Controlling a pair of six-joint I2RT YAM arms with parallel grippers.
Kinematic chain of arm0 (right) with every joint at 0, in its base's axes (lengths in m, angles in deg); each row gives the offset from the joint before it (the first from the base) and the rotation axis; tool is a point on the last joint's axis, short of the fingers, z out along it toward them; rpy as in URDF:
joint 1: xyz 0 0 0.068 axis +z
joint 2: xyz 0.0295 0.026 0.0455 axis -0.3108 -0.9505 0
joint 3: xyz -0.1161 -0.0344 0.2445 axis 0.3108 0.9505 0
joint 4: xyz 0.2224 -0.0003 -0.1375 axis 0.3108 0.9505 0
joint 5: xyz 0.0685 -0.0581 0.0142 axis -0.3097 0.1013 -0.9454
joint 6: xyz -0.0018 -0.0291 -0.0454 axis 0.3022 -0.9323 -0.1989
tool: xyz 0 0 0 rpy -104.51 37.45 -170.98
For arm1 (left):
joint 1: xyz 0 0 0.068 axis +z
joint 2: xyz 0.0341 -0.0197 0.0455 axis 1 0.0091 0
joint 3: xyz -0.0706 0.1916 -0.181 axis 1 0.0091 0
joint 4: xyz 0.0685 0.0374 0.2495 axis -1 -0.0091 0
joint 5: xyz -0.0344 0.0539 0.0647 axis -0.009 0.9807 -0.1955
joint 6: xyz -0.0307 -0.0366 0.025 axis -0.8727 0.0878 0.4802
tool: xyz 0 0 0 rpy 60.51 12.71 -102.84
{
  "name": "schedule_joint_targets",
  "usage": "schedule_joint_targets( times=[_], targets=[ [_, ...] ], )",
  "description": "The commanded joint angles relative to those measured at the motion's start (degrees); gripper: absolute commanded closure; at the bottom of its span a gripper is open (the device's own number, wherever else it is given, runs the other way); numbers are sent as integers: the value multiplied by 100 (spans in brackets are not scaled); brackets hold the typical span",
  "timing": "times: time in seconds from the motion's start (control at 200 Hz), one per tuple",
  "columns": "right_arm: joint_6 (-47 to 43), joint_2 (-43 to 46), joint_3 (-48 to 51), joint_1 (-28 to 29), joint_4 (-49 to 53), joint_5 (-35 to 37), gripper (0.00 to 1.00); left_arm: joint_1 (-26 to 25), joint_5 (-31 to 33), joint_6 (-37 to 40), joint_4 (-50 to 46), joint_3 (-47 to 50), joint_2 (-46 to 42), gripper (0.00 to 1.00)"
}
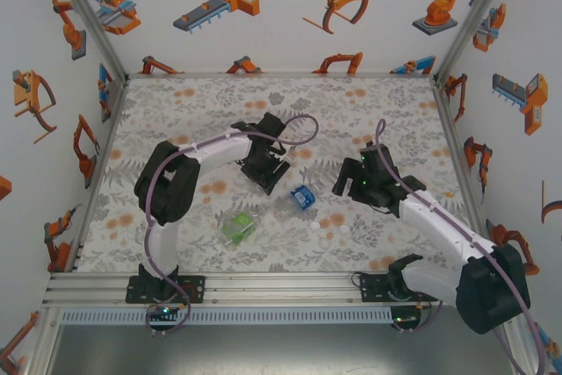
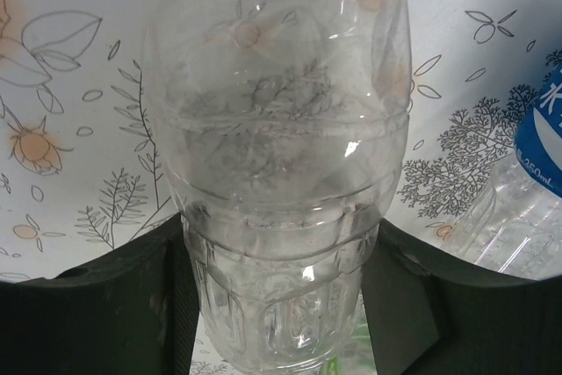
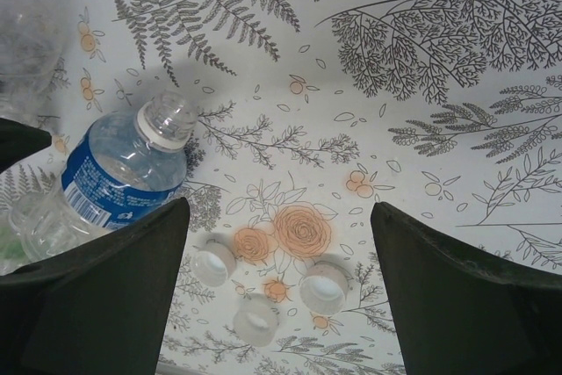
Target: Screw on the bottle caps
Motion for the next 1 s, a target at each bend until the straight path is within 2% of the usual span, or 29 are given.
schedule_joint_targets(
  times=[0.0, 0.19, 0.516, 0.761, 0.996],
  targets=[
    [6, 236, 1, 38, -170, -165, 23, -17, 34, -269, 76, 182, -501, 56],
    [-2, 461, -170, 41, -226, -420, 24, -18, -251, -615, 520, 538, -1339, 62],
    [-235, 918, -476, 105, -516, -1274, 25, 20, -1261, -1036, 1531, 1410, -3020, 73],
    [-441, 872, -644, 217, -55, -1226, 27, 30, -2258, -1239, 2730, 2344, -4282, 79],
    [-673, 733, -854, 455, 973, -585, 31, 24, -2258, -1380, 3421, 3116, -5313, 86]
  ],
)
